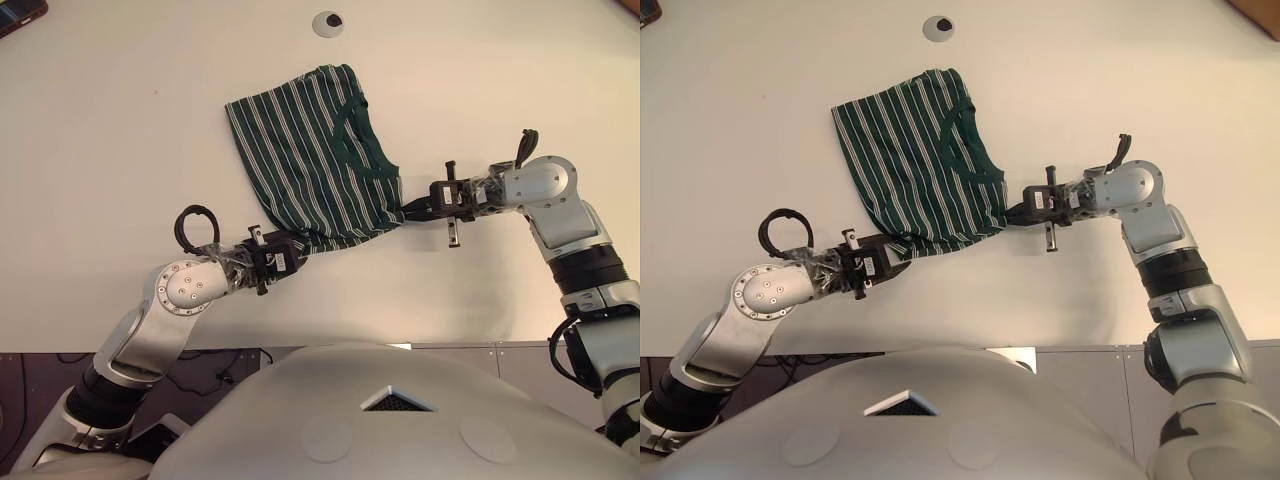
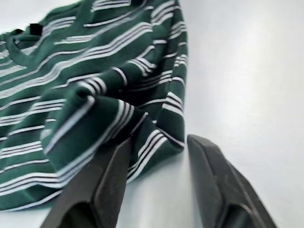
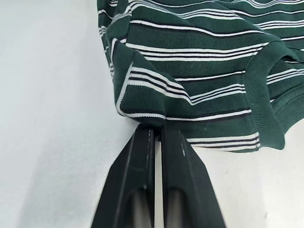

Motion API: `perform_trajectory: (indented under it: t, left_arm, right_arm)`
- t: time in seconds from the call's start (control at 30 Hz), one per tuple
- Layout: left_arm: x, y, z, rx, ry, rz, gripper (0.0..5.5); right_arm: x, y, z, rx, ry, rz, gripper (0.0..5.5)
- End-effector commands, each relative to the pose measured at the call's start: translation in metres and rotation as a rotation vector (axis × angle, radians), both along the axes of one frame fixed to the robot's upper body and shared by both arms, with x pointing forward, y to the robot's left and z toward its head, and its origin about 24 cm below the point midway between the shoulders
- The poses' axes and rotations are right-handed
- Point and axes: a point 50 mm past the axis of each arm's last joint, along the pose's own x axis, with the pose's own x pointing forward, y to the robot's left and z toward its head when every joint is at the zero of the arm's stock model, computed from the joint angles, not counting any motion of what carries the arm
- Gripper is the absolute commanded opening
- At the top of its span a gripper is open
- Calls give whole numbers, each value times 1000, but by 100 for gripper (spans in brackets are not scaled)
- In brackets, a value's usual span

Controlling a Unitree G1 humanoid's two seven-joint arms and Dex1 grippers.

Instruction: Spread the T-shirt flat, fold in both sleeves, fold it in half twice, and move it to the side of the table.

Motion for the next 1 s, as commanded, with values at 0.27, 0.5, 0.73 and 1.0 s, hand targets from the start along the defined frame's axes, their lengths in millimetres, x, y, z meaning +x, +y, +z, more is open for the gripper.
perform_trajectory:
  t: [0.27, 0.5, 0.73, 1.0]
  left_arm:
    - [-14, 16, -17, 47, 182, 80, 38]
    - [-15, 25, 24, -191, 279, 152, 2]
    - [29, 43, 74, -382, 130, 214, 2]
    - [98, 59, 70, -519, 11, 397, 2]
  right_arm:
    - [0, -2, -1, -29, 4, -2, 0]
    - [-18, -15, 19, -14, 295, 19, 0]
    - [18, 9, 68, 305, 409, -146, 0]
    - [90, 46, 49, 425, 374, -500, 0]
